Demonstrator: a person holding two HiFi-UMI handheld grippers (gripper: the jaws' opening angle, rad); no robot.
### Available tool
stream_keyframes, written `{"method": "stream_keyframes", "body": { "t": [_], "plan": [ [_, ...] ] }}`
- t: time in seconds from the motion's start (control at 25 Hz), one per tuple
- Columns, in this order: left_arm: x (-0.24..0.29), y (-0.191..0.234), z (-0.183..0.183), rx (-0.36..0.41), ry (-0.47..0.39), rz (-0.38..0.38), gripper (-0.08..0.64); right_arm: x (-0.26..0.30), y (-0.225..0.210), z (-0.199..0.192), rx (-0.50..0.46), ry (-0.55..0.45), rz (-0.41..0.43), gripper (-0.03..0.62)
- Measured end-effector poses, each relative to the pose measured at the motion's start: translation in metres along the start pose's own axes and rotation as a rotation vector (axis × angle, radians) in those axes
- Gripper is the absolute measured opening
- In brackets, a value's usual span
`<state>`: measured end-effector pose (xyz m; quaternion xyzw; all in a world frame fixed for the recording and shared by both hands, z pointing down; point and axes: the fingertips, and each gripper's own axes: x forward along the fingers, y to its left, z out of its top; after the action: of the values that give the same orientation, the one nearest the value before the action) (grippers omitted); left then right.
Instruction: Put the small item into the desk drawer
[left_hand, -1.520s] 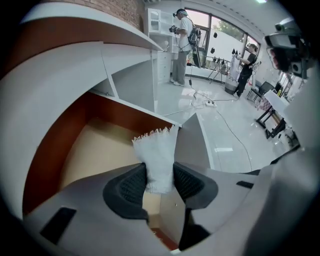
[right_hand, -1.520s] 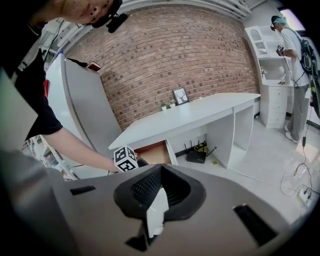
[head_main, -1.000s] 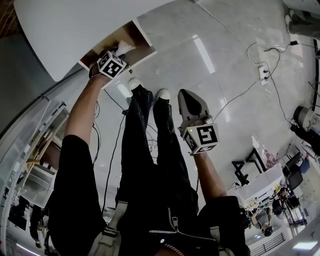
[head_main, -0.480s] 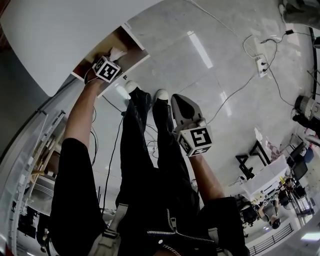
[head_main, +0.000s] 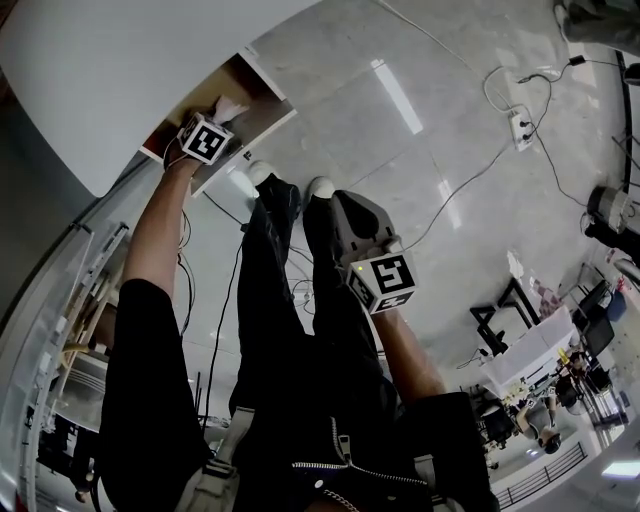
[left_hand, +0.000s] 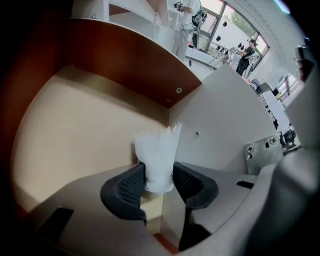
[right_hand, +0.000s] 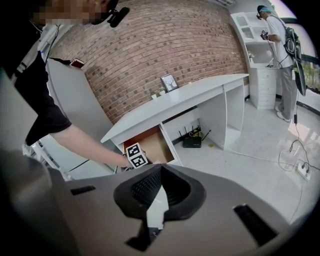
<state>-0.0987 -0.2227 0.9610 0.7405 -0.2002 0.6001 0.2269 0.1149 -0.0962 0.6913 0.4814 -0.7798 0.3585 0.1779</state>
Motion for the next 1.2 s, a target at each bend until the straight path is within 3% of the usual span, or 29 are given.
{"method": "stream_keyframes", "body": {
  "t": [0.12,0.28,0.64,0.92,1.04,1.2],
  "plan": [
    [-0.008,0.002,0.008,0.003,-0.043,0.008,0.175,0.002,0.002,0.006,-0.002,-0.008,0.004,0.006],
    [-0.016,0.0,0.004,0.009,-0.04,0.007,0.175,0.003,0.006,0.011,-0.012,-0.011,0.017,0.006],
    [-0.039,0.001,0.011,-0.056,-0.159,0.028,0.171,0.0,0.013,0.014,-0.055,-0.01,0.04,0.006],
    [-0.087,-0.002,0.021,-0.138,-0.271,0.08,0.063,-0.002,0.022,0.034,-0.125,-0.022,0.076,0.006],
    [-0.104,-0.011,0.026,-0.141,-0.294,0.096,0.04,-0.002,0.023,0.044,-0.139,-0.027,0.094,0.006],
    [-0.123,-0.018,0.018,-0.206,-0.308,0.13,0.031,-0.001,0.033,0.051,-0.187,-0.021,0.131,0.006]
  ]
}}
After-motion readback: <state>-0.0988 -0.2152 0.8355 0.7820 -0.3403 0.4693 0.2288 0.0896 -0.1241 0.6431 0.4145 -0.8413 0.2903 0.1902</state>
